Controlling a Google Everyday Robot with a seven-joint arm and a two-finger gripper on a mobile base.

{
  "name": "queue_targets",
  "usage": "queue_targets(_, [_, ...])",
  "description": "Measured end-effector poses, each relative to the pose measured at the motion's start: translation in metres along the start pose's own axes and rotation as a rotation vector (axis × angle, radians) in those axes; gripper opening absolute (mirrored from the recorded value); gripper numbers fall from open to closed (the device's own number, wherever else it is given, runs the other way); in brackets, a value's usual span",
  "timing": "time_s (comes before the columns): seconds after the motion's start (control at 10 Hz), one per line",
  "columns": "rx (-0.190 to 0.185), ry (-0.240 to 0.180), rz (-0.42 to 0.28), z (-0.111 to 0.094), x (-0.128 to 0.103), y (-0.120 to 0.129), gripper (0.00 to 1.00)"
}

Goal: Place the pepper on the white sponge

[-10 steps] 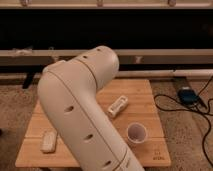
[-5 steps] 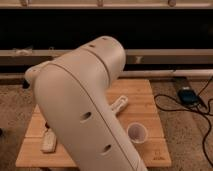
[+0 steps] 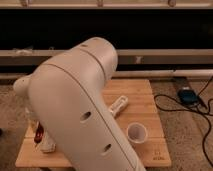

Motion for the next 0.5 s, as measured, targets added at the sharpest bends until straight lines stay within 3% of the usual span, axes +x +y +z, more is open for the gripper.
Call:
queue_targets(0.2, [0.019,0.034,0.013,0.013,0.010,-0.001,0.02])
queue_targets(0.5, [0.024,0.068,0.085,0.033,0.010,-0.019,0.31])
